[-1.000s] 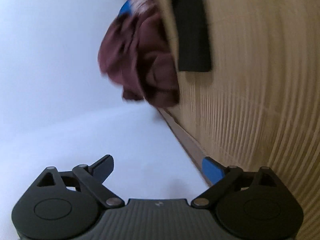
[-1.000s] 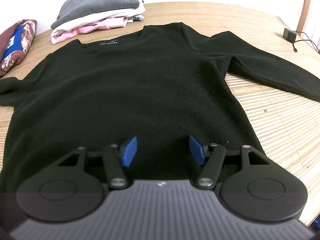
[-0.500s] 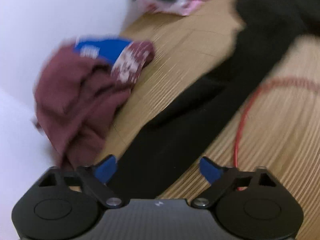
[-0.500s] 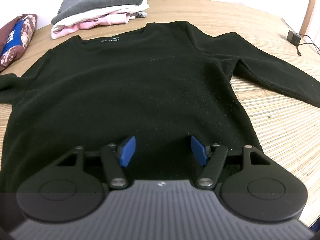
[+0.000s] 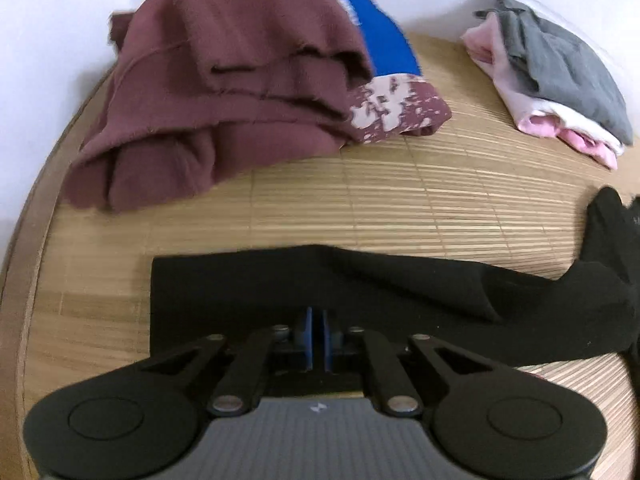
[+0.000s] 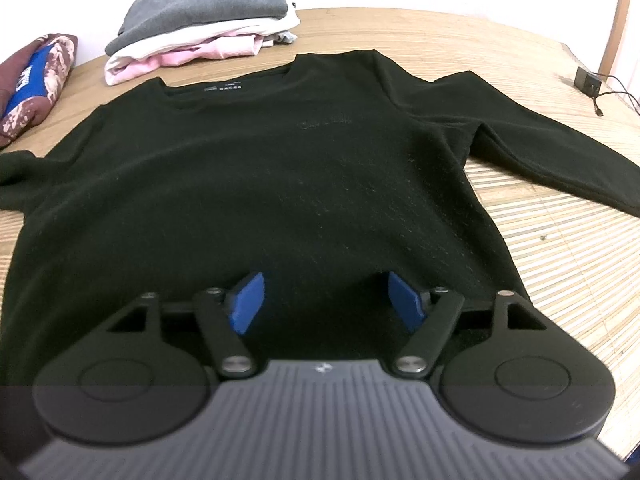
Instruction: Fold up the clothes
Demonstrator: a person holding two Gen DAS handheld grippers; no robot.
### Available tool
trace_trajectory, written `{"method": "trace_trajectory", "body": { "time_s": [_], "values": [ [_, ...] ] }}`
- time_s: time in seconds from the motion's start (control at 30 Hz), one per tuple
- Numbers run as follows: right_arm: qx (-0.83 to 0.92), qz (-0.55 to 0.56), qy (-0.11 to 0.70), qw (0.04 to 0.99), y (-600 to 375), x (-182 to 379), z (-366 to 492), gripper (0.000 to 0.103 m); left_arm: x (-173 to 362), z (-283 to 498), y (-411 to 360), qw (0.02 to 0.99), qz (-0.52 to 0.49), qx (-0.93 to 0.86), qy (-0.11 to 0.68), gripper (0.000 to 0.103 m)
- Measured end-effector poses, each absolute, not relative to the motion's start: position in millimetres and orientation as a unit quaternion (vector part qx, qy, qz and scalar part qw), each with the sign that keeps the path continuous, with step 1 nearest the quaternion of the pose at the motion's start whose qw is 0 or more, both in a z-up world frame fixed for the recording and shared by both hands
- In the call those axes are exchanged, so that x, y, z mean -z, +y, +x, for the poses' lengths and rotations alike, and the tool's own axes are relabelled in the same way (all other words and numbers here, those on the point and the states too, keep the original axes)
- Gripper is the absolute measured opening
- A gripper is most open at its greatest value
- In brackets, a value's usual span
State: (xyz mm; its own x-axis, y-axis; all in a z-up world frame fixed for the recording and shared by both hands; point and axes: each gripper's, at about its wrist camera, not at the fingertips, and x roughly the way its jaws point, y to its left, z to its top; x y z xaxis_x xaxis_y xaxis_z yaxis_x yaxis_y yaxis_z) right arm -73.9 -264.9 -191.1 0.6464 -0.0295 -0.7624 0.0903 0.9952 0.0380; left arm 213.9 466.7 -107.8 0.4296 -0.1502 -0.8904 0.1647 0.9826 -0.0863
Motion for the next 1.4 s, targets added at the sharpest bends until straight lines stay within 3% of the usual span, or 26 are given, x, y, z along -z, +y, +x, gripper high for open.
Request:
{"method": "trace_trajectory", "body": {
  "time_s": [0.27, 0.37, 0.47, 0.57, 0.6, 0.67, 0.7, 0.8, 0.87, 1.07, 1.2, 1.27, 1.4],
  "values": [
    [0.037, 0.039, 0.421, 0.906, -263.9, 190.7, -73.1, 0.076, 101.7, 179.6, 489.9, 0.831, 0.002, 0.055, 0.553, 0.008],
    [0.043, 0.041, 0.445, 0.894, -254.5, 173.4, -62.6, 0.066, 101.2, 172.0, 491.5, 0.830, 0.017, 0.031, 0.557, 0.009],
    [-0.052, -0.010, 0.360, 0.932, -206.7, 129.8, -48.5, 0.065, 101.4, 165.5, 492.1, 0.827, 0.026, 0.020, 0.561, 0.009],
    [-0.196, 0.031, 0.349, 0.916, -144.7, 112.3, 26.5, 0.062, 100.8, 160.5, 491.2, 0.826, 0.033, 0.017, 0.562, 0.010],
    [-0.237, 0.045, 0.349, 0.905, -124.7, 108.5, 52.2, 0.059, 100.8, 160.1, 491.2, 0.826, 0.030, 0.014, 0.563, 0.010],
    [-0.263, 0.064, 0.392, 0.879, -88.5, 119.5, 108.7, 0.027, 101.4, 160.5, 488.7, 0.825, 0.030, 0.008, 0.564, 0.010],
    [-0.263, 0.059, 0.424, 0.865, -70.9, 129.2, 135.8, 0.020, 101.9, 161.3, 487.0, 0.825, 0.032, 0.005, 0.564, 0.010],
    [-0.248, 0.001, 0.513, 0.822, -28.1, 159.3, 188.7, 0.011, 103.3, 161.4, 484.2, 0.827, 0.030, -0.003, 0.562, 0.010],
    [-0.234, -0.028, 0.526, 0.817, -18.3, 170.0, 201.0, 0.000, 104.1, 160.9, 483.2, 0.828, 0.028, -0.007, 0.560, 0.010],
    [-0.202, -0.014, 0.517, 0.832, -13.1, 173.5, 229.2, 0.000, 104.4, 158.4, 490.3, 0.830, 0.006, -0.011, 0.558, 0.011],
    [-0.181, -0.062, 0.484, 0.854, -5.1, 176.1, 229.3, 0.000, 104.4, 154.7, 488.8, 0.827, 0.013, -0.020, 0.562, 0.011],
    [-0.180, -0.069, 0.476, 0.858, -7.3, 177.4, 227.8, 0.007, 101.1, 151.2, 487.9, 0.824, 0.013, -0.030, 0.565, 0.011],
    [-0.268, 0.001, 0.471, 0.841, -22.0, 158.6, 207.5, 0.008, 70.7, 140.7, 482.1, 0.859, -0.026, -0.030, 0.510, 0.011]
  ]
}}
